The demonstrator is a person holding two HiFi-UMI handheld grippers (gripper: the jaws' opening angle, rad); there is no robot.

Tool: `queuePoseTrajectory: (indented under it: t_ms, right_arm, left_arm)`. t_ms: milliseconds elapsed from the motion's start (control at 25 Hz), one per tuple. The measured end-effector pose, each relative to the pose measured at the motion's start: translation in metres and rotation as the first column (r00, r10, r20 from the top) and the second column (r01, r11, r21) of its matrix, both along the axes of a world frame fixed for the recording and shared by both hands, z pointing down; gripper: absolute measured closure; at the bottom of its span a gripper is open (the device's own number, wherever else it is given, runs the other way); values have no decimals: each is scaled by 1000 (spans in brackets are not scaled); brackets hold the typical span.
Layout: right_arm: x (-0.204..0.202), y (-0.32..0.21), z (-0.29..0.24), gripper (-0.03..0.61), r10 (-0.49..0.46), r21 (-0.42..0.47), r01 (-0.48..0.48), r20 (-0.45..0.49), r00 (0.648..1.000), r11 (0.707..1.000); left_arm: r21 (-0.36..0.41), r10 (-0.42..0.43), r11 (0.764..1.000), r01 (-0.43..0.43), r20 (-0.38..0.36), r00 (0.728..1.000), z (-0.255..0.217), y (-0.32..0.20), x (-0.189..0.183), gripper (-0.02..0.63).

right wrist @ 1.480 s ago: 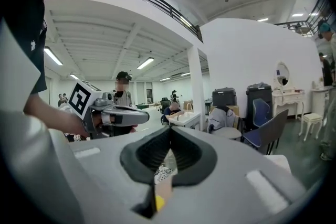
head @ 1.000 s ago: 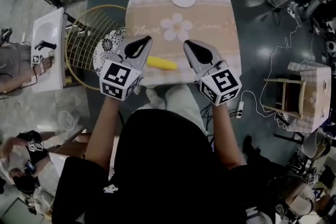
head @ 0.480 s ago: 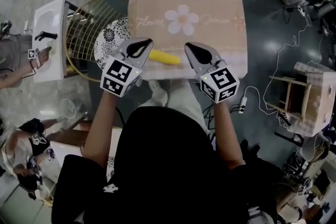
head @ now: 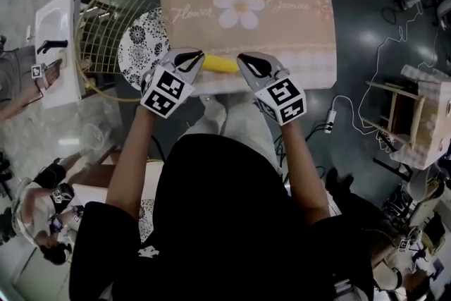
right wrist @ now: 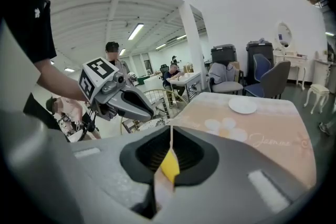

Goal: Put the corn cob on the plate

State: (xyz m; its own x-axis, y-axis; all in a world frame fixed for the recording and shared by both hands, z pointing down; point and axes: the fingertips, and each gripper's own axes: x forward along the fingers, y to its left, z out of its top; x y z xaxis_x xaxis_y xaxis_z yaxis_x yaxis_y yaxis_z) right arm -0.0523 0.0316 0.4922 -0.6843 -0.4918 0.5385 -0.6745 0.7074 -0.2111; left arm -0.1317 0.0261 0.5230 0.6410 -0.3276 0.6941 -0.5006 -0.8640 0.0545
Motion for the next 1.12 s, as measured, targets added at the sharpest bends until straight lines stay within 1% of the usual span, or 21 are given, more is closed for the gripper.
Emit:
queuePoseTrajectory:
  t_ms: [80,200,280,400,520,600,720,760,800,840,880,960,1040,1120]
  right_arm:
    - [-4,6,13,564,-33,-25,33,-27,999,999]
    - [-7,13,33,530,-59,-71,56,-46,997,996]
    - [-7,16,48,503,-71,-101,64,-66,995,993]
    - [-9,22,66,476,-104,-130,91,-101,989,987]
    - [-9,25,89,457,-166,-144,142,-175,970,979]
    - [-9,27,101,441,-203,-151,173,-214,956,973]
    - [-11,29,115,431,-259,-162,222,-261,930,961]
    - [-12,30,120,426,-276,-168,237,-275,921,957]
    - [-13,31,125,419,-293,-176,250,-288,912,952]
    - [-13,32,130,414,-311,-184,264,-302,901,947]
    - [-15,32,135,409,-329,-191,280,-319,889,941]
    - [-16,35,145,395,-370,-201,316,-358,857,927]
    - [-19,37,154,379,-402,-211,345,-388,829,915]
    - [-22,38,160,370,-417,-219,357,-395,818,908]
  left_arm:
    - [-30,26,999,-25,34,999,18,7,1,575]
    - [-74,36,997,-30,83,996,44,12,-5,543]
    - [-95,48,995,-38,107,993,58,14,-7,540]
    - [-126,106,988,-86,166,980,76,19,-10,520]
    - [-160,196,974,-161,235,952,95,26,-13,497]
    - [-182,250,961,-206,266,931,106,29,-16,472]
    - [-202,305,946,-252,303,903,120,33,-18,454]
    - [-209,323,941,-267,312,894,124,33,-18,439]
    - [-215,344,934,-285,323,882,128,34,-17,407]
    - [-220,366,926,-306,338,867,133,34,-17,375]
    - [-222,389,918,-328,356,849,137,34,-18,364]
    - [-231,430,902,-366,385,817,148,34,-21,364]
    - [-256,462,886,-387,398,793,160,36,-26,359]
    - [-279,487,872,-402,403,775,167,37,-29,347]
